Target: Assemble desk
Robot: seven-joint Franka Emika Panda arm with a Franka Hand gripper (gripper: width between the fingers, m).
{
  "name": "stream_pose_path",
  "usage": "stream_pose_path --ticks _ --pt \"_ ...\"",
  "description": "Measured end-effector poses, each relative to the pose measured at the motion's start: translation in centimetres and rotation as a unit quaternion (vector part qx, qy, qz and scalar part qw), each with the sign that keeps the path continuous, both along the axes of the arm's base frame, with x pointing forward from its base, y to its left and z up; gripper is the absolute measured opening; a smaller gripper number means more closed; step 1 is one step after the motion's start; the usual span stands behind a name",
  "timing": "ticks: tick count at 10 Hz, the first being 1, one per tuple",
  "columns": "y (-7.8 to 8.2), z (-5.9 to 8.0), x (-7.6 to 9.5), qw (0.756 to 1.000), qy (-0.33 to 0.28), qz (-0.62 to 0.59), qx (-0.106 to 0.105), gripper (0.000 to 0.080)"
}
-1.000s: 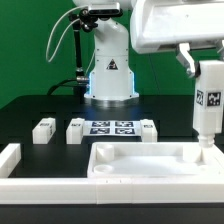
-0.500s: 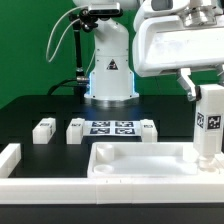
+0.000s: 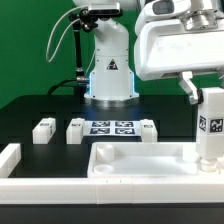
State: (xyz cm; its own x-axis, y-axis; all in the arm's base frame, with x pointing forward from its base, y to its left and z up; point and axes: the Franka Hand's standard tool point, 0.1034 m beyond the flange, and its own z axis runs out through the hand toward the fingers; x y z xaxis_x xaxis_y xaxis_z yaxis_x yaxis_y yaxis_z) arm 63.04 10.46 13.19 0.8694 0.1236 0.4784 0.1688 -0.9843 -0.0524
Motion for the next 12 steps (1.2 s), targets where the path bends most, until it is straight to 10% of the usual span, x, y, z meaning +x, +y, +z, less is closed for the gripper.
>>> stream_pose_path --ticks 9,12 --pt "0.4 -1.36 -0.32 1.0 -0.018 0.0 0.001 0.029" --pt "0.4 -1.37 -0.32 1.0 -0.018 0.0 0.001 0.0609"
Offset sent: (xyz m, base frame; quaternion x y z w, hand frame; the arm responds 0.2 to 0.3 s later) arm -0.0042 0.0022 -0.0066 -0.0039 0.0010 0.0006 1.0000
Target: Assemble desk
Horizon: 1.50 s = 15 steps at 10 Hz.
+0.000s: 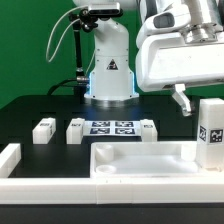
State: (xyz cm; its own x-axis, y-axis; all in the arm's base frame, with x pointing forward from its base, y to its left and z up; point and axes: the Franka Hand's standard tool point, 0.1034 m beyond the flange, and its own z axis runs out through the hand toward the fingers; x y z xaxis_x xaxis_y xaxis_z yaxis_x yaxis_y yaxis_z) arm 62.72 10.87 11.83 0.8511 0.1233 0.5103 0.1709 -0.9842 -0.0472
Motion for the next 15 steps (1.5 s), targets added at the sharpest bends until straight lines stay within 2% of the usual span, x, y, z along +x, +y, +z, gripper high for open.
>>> stream_pose_path --ticks 1,2,6,7,8,10,12,14,15 --pt "0.0 0.0 0.0 1.0 0.0 0.0 0.0 0.0609" --pt "0.0 0.0 0.0 1.0 0.0 0.0 0.0 0.0641" --pt "0.0 0.0 0.0 1.0 0.0 0.0 0.0 0.0648" --pt "0.7 0.0 0.1 1.0 0.024 -0.011 0.009 0.0648" --pt "1.1 0.5 0.8 0.999 0.037 -0.01 0.01 0.0648" --pt "0.9 0.7 1.4 0.999 0.047 -0.011 0.009 0.0648" --pt "0.3 0.1 1.1 0.991 0.131 0.001 0.0 0.0648" --pt "-0.8 -0.3 1.5 0.983 0.184 0.007 -0.006 0.0648" --pt "-1.0 -0.7 1.0 0.974 0.227 0.006 -0.006 0.0648"
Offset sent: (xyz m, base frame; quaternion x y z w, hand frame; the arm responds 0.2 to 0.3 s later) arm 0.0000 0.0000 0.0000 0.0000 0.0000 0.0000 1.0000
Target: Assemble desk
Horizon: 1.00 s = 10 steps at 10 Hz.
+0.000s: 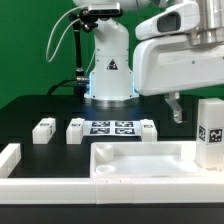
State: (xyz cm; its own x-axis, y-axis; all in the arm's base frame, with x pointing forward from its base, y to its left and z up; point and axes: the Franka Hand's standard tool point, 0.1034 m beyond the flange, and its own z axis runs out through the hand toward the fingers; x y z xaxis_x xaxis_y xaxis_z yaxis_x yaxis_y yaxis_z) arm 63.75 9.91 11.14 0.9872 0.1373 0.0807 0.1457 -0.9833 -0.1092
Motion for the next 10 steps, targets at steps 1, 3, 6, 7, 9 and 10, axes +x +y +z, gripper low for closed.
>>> stream_pose_path --ticks 1,3,6,7,9,10 --pt "0.53 0.07 -0.12 1.0 0.03 -0.002 0.001 0.0648" --pt "0.59 0.06 0.08 0.999 0.036 -0.008 0.002 0.0531" --pt "0.61 0.02 0.06 0.997 0.043 -0.056 0.004 0.0287" --pt "0.59 0.01 0.06 0.994 0.048 -0.097 0.005 0.0287" --pt "0.57 0.01 0.06 0.982 0.057 -0.179 0.008 0.0287" --pt "0.54 0.0 0.07 0.976 0.061 -0.21 0.009 0.0287"
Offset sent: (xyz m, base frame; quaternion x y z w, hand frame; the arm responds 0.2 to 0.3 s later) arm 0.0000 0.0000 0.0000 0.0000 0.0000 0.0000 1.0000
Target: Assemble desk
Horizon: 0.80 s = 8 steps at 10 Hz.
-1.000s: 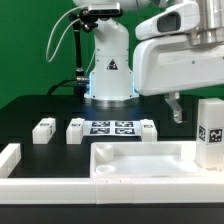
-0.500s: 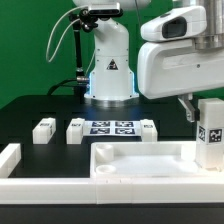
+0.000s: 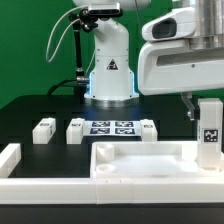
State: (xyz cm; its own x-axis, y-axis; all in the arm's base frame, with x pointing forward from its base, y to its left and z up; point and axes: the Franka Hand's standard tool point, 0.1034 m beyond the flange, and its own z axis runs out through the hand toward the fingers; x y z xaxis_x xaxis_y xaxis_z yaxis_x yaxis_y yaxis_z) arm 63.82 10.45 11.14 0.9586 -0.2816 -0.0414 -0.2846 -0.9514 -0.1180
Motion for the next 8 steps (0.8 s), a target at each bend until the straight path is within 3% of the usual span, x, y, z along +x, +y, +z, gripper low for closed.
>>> stream_pose_path --ticks 2,6,8 --pt "-0.23 -0.11 0.04 0.983 0.003 -0.182 0.012 0.0288" --pt "0.2 -0.26 -0.08 0.88 0.036 -0.471 0.051 0.029" --pt "0.28 -0.27 -0.12 0.883 0.036 -0.465 0.05 0.0291"
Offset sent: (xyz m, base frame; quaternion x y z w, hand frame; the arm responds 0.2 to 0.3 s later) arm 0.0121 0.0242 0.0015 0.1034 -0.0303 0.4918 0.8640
